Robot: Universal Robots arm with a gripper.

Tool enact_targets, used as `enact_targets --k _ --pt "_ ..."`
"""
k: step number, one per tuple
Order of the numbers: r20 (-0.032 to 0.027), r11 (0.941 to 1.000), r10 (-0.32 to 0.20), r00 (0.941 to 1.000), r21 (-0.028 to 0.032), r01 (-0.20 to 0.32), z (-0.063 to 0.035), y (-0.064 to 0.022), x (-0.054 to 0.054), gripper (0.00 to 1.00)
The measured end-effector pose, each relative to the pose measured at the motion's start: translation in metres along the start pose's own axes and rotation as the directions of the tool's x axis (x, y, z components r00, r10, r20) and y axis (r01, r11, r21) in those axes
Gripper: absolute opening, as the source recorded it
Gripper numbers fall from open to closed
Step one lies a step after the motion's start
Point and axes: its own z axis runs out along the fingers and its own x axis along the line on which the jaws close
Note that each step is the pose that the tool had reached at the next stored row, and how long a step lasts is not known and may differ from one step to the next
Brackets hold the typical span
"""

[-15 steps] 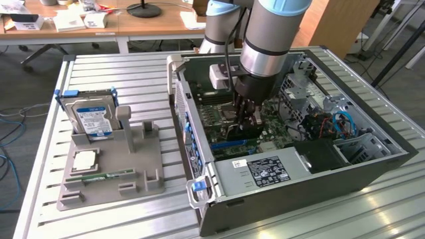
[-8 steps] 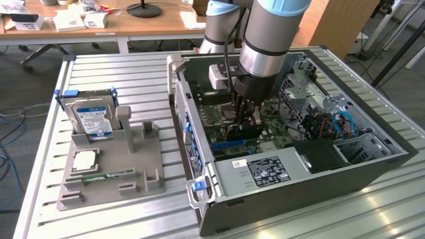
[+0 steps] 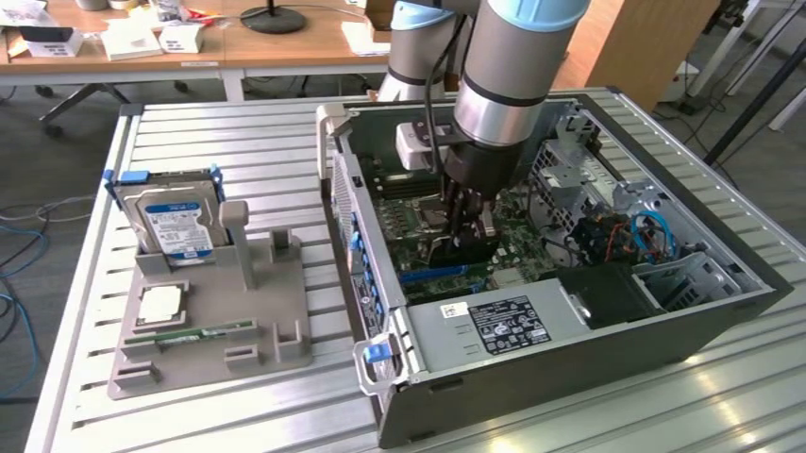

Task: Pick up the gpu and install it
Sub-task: 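Insert the gpu into the slot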

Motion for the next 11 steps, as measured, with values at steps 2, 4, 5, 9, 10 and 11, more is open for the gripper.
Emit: enact_targets --k 2,4,5,9,10,11 --pt "0.0000 1.0000 0.000 1.0000 0.0000 0.000 0.0001 0.0000 0.0000 0.26" --pt "0.0000 1.0000 -0.002 1.0000 0.0003 0.002 0.0001 0.0000 0.0000 0.26" --pt "0.0001 1.0000 -0.002 1.0000 0.0006 0.002 0.0002 0.0000 0.0000 0.26" --pt "0.0002 1.0000 -0.005 1.0000 0.0019 0.005 0.0003 0.0000 -0.0002 0.26" --pt "0.0002 1.0000 -0.006 1.0000 0.0021 0.006 0.0004 0.0000 -0.0002 0.26" --pt "0.0003 1.0000 -0.007 1.0000 0.0024 0.007 0.0005 0.0000 -0.0003 0.26"
